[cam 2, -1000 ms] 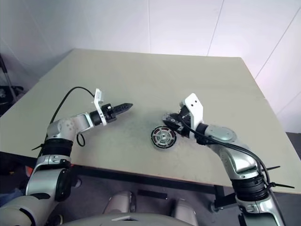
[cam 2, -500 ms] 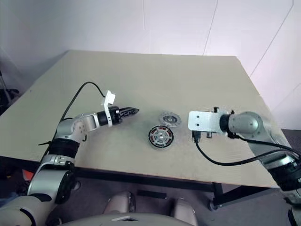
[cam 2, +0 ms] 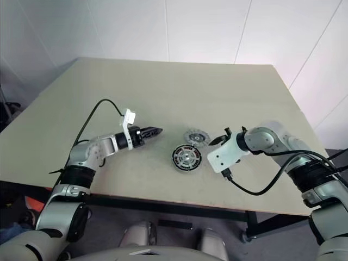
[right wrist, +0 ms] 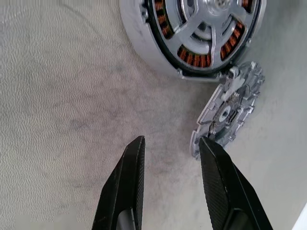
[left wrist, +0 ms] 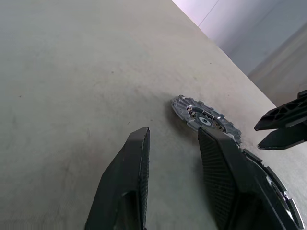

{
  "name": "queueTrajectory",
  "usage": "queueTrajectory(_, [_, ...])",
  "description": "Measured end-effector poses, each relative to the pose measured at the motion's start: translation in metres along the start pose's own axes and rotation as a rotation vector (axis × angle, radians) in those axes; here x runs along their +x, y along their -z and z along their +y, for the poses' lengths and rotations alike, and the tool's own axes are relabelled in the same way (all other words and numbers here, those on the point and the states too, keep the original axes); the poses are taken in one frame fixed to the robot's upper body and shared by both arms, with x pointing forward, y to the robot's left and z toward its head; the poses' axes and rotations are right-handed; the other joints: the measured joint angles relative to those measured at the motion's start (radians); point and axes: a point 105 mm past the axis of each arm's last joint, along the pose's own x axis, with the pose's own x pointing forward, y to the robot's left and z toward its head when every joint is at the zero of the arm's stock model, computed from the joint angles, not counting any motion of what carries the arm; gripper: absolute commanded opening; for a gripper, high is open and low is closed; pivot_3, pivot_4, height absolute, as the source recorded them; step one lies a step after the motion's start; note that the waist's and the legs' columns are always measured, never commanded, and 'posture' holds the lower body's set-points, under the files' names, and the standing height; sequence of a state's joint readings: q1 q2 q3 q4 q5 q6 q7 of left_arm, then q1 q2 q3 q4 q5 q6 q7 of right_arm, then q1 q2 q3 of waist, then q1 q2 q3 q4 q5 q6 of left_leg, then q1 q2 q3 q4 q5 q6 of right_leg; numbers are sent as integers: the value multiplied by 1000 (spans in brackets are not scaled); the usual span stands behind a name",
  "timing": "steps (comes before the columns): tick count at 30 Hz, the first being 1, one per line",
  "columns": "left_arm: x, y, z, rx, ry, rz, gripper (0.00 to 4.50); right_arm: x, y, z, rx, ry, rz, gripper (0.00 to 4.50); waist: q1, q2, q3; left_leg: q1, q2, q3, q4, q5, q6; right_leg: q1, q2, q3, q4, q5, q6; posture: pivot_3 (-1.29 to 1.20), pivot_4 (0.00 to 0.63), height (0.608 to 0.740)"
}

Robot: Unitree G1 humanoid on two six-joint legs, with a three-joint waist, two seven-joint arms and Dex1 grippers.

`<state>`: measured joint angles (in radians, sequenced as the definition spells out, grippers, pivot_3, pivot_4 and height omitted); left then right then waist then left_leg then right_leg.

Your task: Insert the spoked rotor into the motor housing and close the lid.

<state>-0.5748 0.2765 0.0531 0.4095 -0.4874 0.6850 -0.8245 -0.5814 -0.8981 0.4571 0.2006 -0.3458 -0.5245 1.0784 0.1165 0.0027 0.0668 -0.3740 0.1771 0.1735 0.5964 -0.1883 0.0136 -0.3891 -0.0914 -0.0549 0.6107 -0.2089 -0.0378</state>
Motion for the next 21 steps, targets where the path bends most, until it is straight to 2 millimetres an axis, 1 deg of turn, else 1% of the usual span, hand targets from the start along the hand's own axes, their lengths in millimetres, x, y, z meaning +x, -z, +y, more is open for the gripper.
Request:
queueTrajectory(7, [-5, -6, 2, -3, -17, -19, 1737, 8, -20, 9, -43, -45, -75, 1941, -2, 0, 0, 3, 1, 0, 1, 0, 0, 2, 0, 0, 2, 1, -1, 0, 0, 740])
queueTrajectory(10, [-5, -6, 2, -10, -16, -19, 1737, 10, -26, 7, -50, -40, -96, 1941, -10, 0, 0, 3, 1, 0, 1, 0, -1, 2, 0, 0, 2, 1, -1, 0, 0, 740])
queueTrajectory(16, [-4, -7, -1, -26, -5, -30, 1737, 17, -31, 3, -46, -27, -110, 1941, -22, 0, 0, 3, 1, 0, 1, 0, -1, 2, 0, 0, 2, 1, -1, 0, 0, 740])
queueTrajectory(19, [-4, -7, -1, -28, -6, -31, 1737, 19, -29, 1, -48, -26, -100, 1941, -22, 0, 0, 3, 1, 0, 1, 0, -1, 2, 0, 0, 2, 1, -1, 0, 0, 740])
queueTrajectory(21, [-5, -5, -1, -34, -5, -30, 1737, 19, -28, -4, -56, -19, -92, 1941, -22, 0, 0, 3, 1, 0, 1, 0, 0, 2, 0, 0, 2, 1, -1, 0, 0, 740])
